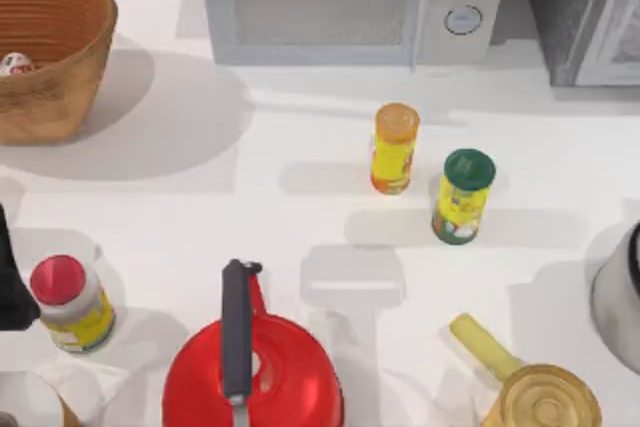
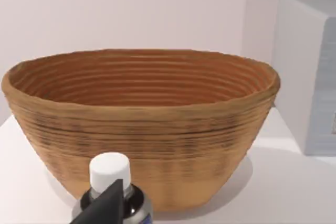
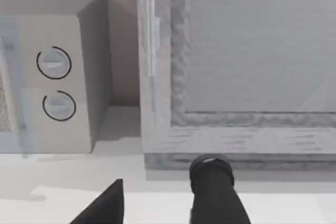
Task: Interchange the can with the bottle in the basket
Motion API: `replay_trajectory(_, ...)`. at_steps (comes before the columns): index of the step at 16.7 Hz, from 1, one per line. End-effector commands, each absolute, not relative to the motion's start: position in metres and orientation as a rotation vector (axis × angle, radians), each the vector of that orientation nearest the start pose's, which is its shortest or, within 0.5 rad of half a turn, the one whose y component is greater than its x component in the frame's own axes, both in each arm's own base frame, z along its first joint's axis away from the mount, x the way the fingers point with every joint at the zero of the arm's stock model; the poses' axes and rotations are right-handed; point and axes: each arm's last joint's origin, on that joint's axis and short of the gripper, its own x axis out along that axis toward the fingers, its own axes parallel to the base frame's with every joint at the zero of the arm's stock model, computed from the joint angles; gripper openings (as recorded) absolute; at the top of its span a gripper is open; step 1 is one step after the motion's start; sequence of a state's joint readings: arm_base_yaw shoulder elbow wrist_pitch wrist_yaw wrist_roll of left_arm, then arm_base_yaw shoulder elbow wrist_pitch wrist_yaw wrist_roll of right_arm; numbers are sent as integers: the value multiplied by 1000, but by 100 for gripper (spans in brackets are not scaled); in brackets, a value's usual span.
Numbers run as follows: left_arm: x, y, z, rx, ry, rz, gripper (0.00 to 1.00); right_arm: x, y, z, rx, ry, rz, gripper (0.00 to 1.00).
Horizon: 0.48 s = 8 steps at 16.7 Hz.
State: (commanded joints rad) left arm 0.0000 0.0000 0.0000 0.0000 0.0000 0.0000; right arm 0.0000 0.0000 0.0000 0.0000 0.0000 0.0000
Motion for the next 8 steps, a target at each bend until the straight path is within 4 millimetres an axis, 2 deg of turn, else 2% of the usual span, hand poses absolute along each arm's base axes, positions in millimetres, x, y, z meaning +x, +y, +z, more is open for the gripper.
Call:
replay_trajectory(5, 108, -1, 159, -2, 74, 2, 100, 106, -1, 160, 0, 0, 0, 100)
replay_trajectory(8, 112, 0, 172, -1, 193, 7, 100, 106, -1, 160, 0, 0, 0, 100)
